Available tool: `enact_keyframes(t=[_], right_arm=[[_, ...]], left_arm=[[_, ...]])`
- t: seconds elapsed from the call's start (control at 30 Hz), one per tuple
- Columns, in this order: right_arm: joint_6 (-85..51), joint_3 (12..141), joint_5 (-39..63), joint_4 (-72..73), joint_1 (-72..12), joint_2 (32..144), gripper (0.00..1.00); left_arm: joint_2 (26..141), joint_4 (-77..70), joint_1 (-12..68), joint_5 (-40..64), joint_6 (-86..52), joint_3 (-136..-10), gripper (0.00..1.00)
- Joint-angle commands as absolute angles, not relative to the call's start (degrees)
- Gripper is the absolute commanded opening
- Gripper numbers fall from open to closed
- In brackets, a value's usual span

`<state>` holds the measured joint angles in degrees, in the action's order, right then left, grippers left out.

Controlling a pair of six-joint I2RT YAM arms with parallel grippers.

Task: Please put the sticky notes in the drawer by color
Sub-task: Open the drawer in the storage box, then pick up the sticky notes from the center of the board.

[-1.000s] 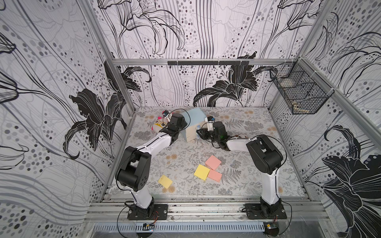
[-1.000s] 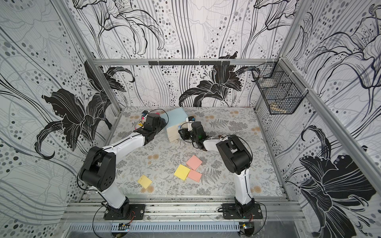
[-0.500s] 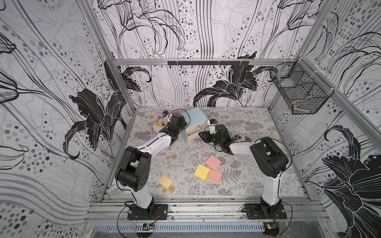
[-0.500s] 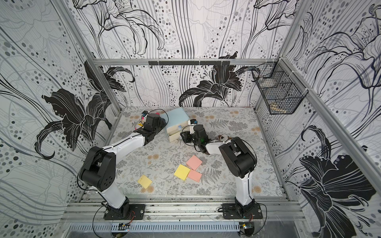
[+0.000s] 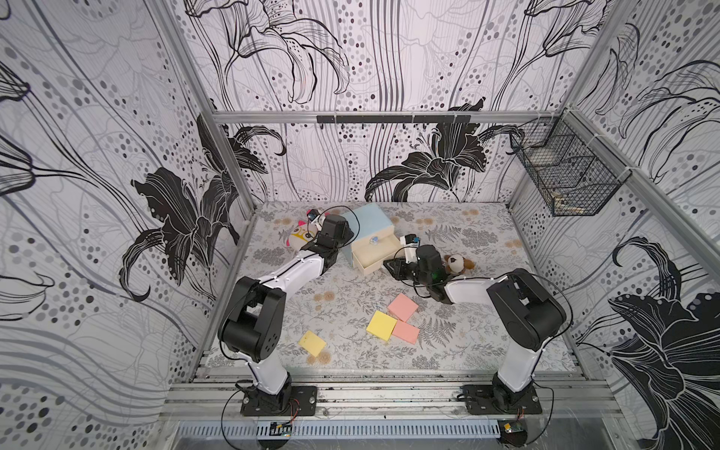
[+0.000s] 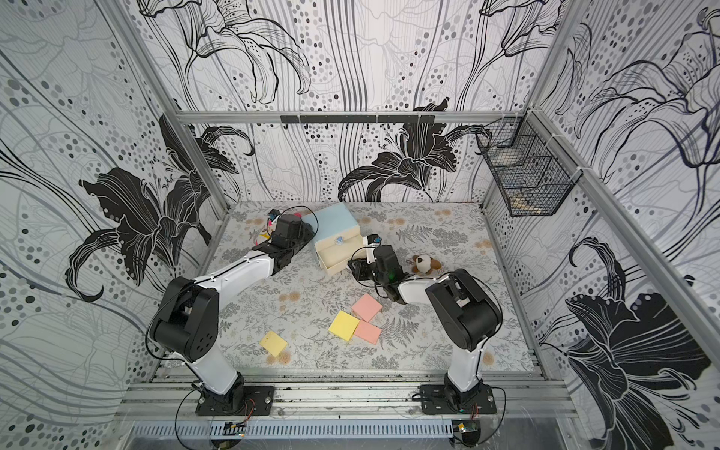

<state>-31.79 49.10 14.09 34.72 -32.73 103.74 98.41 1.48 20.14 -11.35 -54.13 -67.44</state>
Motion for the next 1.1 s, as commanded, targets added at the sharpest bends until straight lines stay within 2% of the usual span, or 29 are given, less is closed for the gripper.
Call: enact_keyframes(t=[0.0,0.1,0.23,0.3,0.5,0.77,1.07], right_arm=[[-33.2,46.8,13.5,31.5,-33.2,101.5,0.32],[-32.8,46.9,13.3,30.6,-33.1,101.0,0.33],[-32.2,47.1,13.6,29.4,-33.2,99.0,0.58],[-31.6,45.9,13.5,28.7,-33.2,96.7,0.66],[-26.8,41.4,9.3,20.6,-33.2,87.2,0.73],[-19.1,39.6,4.6,5.5,-34.2,81.9,0.86],[-11.5,42.5,1.8,-4.4,-38.9,83.8,0.99]], left_arm=[[100.3,6.0,19.8,-10.2,-53.6,-65.7,0.41],[100.4,5.9,19.8,-10.2,-53.6,-65.7,0.41],[100.5,5.5,19.8,-9.4,-52.8,-66.0,0.41],[100.2,5.3,19.8,-9.2,-52.3,-66.1,0.41],[98.7,5.4,19.8,-8.7,-50.2,-66.8,0.47],[91.0,4.8,20.0,-11.5,-45.9,-66.6,0.74],[78.0,-2.0,20.1,-18.3,-38.5,-55.0,0.9]])
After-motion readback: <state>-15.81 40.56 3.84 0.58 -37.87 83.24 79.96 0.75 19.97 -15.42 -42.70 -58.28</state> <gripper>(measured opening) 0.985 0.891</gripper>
